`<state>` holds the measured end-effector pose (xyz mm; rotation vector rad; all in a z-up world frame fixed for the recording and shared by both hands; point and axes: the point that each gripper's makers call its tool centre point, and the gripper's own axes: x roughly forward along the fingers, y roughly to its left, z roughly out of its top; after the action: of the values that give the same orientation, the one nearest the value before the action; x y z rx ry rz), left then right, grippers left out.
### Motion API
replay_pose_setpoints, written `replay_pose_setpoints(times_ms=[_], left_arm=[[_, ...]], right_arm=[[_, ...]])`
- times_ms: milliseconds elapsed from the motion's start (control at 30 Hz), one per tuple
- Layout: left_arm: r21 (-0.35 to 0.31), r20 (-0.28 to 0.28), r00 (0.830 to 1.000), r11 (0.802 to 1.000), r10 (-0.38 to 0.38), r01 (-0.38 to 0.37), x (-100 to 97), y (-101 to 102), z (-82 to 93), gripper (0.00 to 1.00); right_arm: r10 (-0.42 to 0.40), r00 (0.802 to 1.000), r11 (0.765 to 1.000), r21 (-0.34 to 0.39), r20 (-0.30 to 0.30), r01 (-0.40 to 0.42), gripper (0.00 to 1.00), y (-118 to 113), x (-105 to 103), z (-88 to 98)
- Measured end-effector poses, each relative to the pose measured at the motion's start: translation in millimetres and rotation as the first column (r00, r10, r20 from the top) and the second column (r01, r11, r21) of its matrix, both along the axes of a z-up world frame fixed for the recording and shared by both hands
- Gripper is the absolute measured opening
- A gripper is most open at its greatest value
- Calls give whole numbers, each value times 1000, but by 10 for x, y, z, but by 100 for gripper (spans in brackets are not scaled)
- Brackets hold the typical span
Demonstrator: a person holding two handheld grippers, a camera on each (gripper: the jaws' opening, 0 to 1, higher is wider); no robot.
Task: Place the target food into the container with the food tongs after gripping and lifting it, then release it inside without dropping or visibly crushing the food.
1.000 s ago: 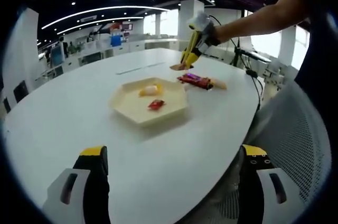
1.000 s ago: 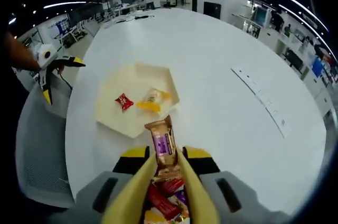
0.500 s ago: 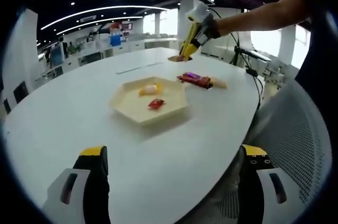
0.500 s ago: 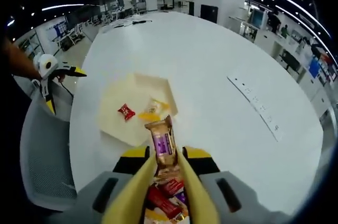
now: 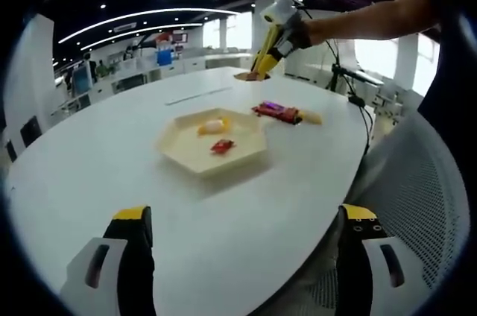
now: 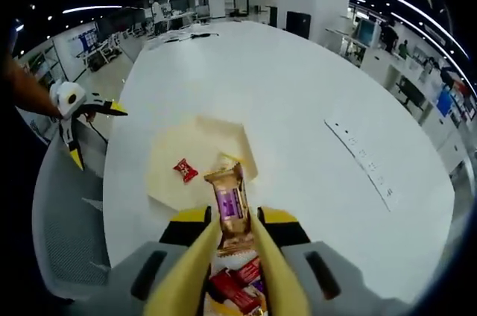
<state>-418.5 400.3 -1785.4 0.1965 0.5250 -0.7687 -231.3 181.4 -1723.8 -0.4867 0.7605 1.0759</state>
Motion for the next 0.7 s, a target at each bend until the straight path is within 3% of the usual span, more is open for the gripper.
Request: replay_pose_setpoints(times_ms=[700], left_arm=[[9,6,1000,1000,0,0,5,16,-15,100]], right_arm=[[79,996,996,33,29,-80,23,779,-47,298]])
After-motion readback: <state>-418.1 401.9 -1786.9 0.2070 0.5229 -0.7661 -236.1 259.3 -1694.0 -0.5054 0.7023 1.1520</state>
